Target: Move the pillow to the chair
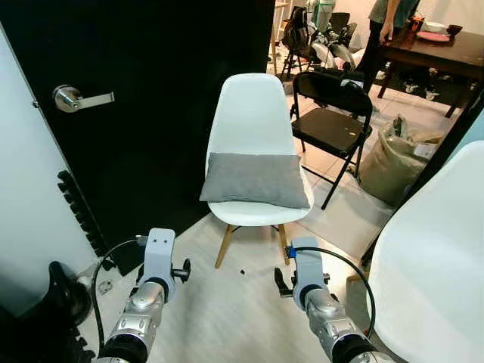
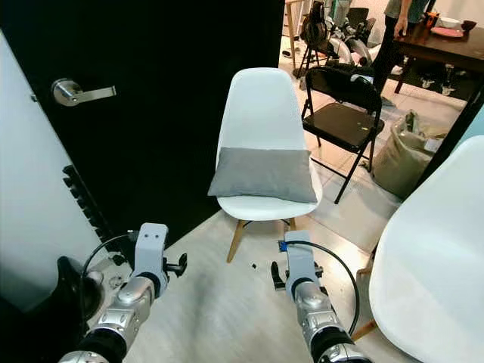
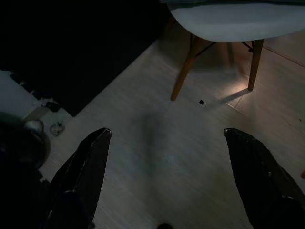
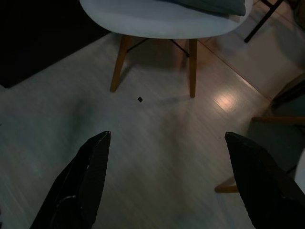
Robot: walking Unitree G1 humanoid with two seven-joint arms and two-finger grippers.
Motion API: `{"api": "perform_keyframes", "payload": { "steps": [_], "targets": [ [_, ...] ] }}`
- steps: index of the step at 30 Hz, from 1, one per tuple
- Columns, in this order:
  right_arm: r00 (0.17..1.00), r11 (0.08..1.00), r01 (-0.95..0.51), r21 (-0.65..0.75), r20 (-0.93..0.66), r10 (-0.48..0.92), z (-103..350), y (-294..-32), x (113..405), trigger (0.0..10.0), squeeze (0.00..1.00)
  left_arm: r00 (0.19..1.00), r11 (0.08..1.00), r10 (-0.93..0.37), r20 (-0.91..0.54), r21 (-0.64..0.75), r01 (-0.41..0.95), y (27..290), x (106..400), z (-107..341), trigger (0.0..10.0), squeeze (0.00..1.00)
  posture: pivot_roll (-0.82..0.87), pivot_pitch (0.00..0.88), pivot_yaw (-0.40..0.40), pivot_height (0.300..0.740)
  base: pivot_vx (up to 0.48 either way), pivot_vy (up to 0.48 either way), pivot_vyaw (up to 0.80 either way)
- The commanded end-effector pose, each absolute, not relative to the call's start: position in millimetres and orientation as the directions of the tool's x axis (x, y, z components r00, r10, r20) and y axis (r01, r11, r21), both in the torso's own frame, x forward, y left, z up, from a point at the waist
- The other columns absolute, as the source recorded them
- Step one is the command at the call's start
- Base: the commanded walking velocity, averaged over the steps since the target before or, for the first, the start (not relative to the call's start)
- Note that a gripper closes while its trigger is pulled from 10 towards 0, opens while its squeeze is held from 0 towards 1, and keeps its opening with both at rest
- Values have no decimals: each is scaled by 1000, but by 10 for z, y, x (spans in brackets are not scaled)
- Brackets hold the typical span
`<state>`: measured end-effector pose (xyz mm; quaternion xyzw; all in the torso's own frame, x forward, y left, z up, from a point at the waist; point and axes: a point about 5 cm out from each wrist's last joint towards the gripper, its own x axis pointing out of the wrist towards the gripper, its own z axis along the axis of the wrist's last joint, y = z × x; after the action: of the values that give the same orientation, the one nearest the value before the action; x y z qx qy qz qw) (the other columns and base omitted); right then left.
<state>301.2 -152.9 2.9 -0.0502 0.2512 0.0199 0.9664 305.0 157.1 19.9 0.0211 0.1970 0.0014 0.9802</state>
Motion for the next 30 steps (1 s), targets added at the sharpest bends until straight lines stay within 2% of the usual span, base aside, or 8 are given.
{"api": "perform_keyframes", "payload": {
  "steps": [1,8,30],
  "targets": [
    [878,996,-48,-81,-479,3,37,-1537,3021,10000,0,922,999,19,-386,51,1,1582,3049,192,10000,0,29,39,-31,740,0,0,0],
    [891,996,-40,-80,-455,-1,103,-1571,3079,10000,0,930,999,-16,-367,27,28,1548,3070,222,10000,0,25,24,-31,740,0,0,0],
    [889,995,-59,-83,-457,15,93,-1548,3075,10000,0,935,999,-15,-355,26,25,1579,3091,254,10000,0,37,11,-40,740,336,0,0]
  ]
}}
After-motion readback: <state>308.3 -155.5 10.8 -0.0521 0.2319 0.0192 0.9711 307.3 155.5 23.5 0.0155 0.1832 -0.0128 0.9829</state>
